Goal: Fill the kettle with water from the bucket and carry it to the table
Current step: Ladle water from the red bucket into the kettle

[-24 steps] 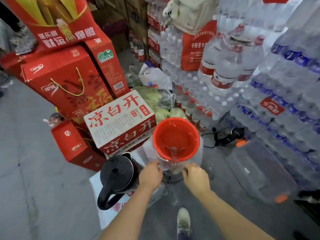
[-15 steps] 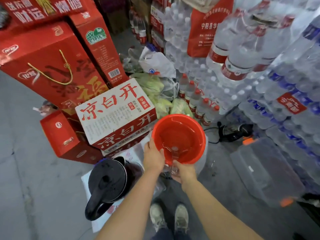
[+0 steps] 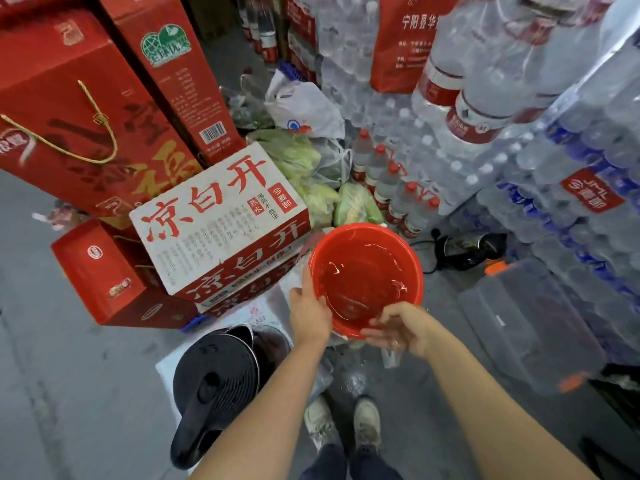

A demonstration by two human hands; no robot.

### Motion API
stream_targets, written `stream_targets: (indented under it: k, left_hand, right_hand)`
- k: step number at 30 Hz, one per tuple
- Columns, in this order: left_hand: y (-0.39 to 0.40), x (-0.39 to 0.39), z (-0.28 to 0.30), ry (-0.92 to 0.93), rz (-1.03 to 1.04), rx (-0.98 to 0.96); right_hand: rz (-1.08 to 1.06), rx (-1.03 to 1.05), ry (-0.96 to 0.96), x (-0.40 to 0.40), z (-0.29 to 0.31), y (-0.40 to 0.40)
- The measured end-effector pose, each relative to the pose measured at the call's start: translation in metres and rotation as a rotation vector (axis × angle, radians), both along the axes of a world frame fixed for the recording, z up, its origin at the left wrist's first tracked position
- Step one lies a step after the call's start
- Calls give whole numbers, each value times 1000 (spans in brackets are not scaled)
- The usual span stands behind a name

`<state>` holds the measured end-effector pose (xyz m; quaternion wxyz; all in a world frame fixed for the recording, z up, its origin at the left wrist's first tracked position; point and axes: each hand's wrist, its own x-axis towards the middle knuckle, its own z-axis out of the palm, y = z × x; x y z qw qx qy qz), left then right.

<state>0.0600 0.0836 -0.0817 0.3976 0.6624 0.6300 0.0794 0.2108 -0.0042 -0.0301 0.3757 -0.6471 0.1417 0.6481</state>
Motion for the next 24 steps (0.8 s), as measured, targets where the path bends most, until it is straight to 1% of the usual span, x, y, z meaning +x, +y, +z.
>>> stream_targets:
  k: [2, 5, 7, 10, 14, 17, 24]
  left_hand:
    - [-2, 0, 1, -24, 14, -2]
    - [-1, -2, 1, -43, 31, -11]
    - [-1, -4, -1, -36, 30, -9]
    - [-4, -6, -1, -34, 8, 22]
    - [-9, -8, 2, -17, -29, 47]
    - [-10, -10, 5, 36, -94, 59]
    - [-18, -14, 11, 173, -191, 87]
  right_hand:
    - [19, -36, -21, -8, -8, 7]
    - [52, -76, -234, -26, -13, 11]
    - [51, -46, -342, -38, -15, 7]
    - [51, 39, -439, -48, -16, -9]
    - [-18, 219, -488, -51, -11, -35]
    - [-62, 267, -489, -49, -12, -51]
    - [25, 355, -532, -40, 3, -76]
